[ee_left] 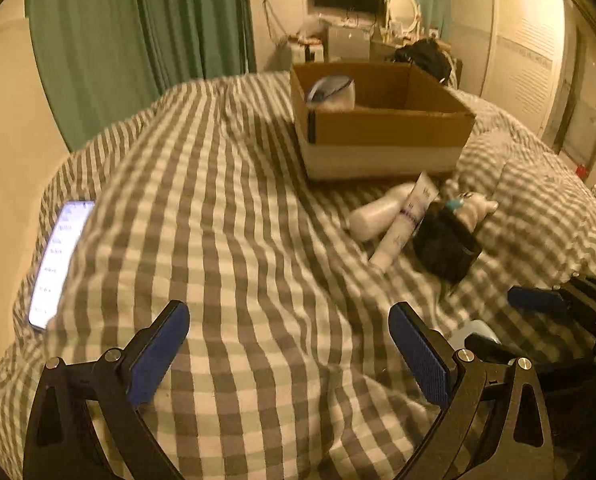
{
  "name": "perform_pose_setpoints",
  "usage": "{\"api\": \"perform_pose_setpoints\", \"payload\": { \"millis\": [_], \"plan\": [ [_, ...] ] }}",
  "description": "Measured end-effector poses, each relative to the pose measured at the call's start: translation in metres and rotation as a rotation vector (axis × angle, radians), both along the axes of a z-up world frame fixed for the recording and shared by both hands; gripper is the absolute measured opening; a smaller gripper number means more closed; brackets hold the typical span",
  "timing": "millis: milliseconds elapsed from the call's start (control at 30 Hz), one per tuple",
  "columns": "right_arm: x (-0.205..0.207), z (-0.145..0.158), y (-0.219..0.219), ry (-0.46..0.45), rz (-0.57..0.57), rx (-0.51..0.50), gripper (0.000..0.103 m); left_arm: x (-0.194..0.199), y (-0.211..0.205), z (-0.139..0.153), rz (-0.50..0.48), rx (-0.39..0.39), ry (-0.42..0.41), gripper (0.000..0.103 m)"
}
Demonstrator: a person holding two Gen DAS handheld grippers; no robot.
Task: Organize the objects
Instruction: 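Grasp the white earbud case with the right gripper and lift it, then grasp the white cream tube with the left gripper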
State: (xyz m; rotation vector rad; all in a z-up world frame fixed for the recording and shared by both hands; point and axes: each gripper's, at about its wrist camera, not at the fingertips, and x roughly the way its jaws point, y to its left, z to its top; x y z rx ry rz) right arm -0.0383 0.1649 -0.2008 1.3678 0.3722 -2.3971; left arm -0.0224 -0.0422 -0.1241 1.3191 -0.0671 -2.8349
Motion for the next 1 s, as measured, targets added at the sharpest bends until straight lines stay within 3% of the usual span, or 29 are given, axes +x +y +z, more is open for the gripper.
{"api": "perform_pose_setpoints", "payload": {
  "millis": [233, 300, 367, 600, 833, 1000],
  "plan": [
    [-0.003, -0.034, -0.022, -0.140, 0.125, 0.068, 0.061, -0.006, -0.003, -0.003, -0.006, 0.013, 0.002, 0.102],
    [-0.002, -0.042, -0.027, -0.147, 0.142, 0.103, 0.052, -0.008, -0.003, -0.006, -0.001, 0.010, -0.011, 0.102],
    [0.001, -0.042, -0.029, -0.136, 0.154, 0.112, 0.052, -0.009, 0.000, -0.004, -0.005, -0.001, -0.012, 0.102],
    [0.007, 0.002, -0.001, -0.024, 0.094, -0.005, 0.052, -0.030, 0.009, 0.000, -0.014, -0.019, -0.007, 0.102],
    [-0.013, 0.047, 0.035, 0.086, 0.010, -0.015, 0.052, -0.071, 0.038, -0.009, -0.049, -0.028, -0.027, 0.102],
    [-0.037, 0.053, 0.045, 0.122, -0.023, -0.032, 0.052, -0.096, 0.063, -0.034, -0.103, -0.040, -0.095, 0.100]
  ]
}}
